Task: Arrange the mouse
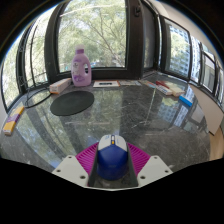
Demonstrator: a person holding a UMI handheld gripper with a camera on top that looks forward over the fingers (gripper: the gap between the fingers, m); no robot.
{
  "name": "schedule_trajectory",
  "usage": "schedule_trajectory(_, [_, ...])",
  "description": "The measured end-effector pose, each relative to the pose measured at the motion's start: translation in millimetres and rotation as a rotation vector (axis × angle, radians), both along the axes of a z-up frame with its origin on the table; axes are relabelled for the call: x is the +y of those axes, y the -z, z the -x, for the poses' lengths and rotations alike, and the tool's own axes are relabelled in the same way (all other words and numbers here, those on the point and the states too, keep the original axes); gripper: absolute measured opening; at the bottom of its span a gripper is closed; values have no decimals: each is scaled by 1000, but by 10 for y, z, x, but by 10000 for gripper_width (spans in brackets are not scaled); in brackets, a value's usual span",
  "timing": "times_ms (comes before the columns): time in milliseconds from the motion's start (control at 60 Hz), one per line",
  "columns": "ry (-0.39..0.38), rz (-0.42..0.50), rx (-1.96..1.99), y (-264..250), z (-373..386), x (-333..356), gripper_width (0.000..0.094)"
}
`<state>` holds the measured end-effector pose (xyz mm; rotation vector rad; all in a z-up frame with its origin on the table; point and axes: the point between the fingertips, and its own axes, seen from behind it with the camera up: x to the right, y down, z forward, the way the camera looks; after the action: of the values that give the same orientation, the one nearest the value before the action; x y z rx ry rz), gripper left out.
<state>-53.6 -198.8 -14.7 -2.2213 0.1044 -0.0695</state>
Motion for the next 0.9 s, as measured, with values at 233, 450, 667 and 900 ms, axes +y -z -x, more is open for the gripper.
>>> schedule_trajectory(233, [68, 10, 33, -12, 29, -13, 376])
schedule_trajectory(450, [166, -35, -47, -420, -78, -57, 364])
schedule_trajectory(667, [204, -243, -187, -1846, -482, 584, 363])
schedule_trajectory(900, [48, -478, -128, -3027, 137, 1899, 363])
